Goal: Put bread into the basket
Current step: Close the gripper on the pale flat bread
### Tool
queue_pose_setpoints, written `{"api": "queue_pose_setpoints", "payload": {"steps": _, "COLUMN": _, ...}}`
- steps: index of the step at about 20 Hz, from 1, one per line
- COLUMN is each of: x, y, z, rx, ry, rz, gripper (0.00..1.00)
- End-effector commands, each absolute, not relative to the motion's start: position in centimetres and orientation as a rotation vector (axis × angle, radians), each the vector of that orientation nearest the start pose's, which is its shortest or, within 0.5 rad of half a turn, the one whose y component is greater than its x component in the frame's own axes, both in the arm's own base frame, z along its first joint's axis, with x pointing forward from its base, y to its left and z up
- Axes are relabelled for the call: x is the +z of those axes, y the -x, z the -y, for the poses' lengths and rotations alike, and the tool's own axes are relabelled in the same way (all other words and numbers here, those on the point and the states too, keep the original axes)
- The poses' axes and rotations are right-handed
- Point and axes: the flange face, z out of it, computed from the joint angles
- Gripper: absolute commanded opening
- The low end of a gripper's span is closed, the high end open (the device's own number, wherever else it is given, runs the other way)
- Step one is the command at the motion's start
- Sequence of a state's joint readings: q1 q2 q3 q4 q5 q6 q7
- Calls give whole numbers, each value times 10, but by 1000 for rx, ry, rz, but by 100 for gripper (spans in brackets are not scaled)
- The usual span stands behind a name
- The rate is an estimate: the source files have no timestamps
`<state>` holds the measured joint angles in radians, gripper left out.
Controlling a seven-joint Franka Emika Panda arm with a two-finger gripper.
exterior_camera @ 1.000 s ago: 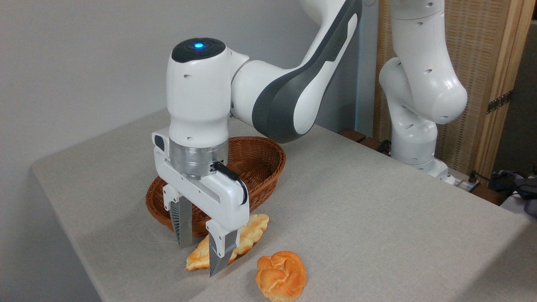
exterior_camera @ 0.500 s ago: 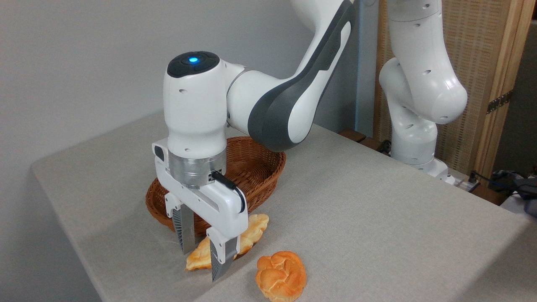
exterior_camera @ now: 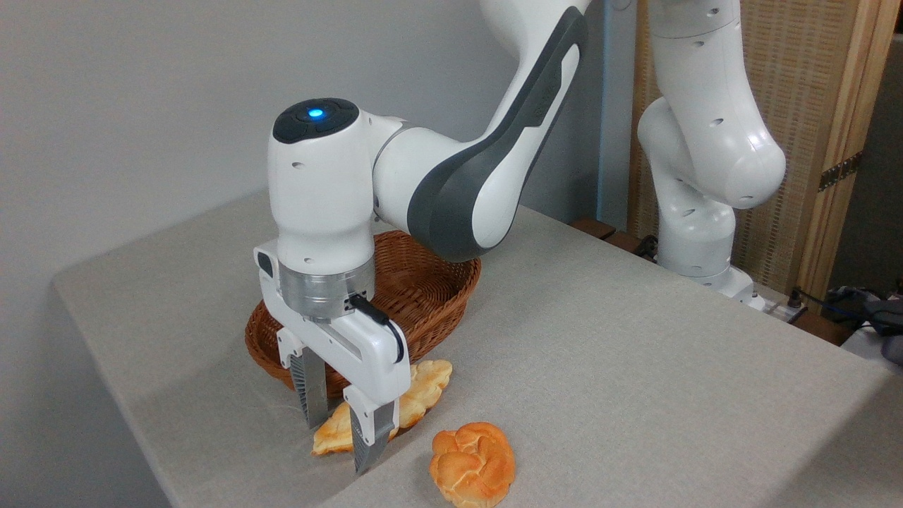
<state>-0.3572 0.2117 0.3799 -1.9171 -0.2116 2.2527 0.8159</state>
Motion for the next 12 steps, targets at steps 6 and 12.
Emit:
{"api": "queue_pose_setpoints", "payload": {"steps": 6, "x": 407, "y": -615, "z": 0, "rx": -287, "ry": 2977, "rz": -1084, "gripper": 33}}
{"api": "queue_pose_setpoints", "payload": {"steps": 12, "x": 411, "y": -615, "z": -2, "rx": -298, "ry": 2976, "rz": -1081, "gripper": 23}}
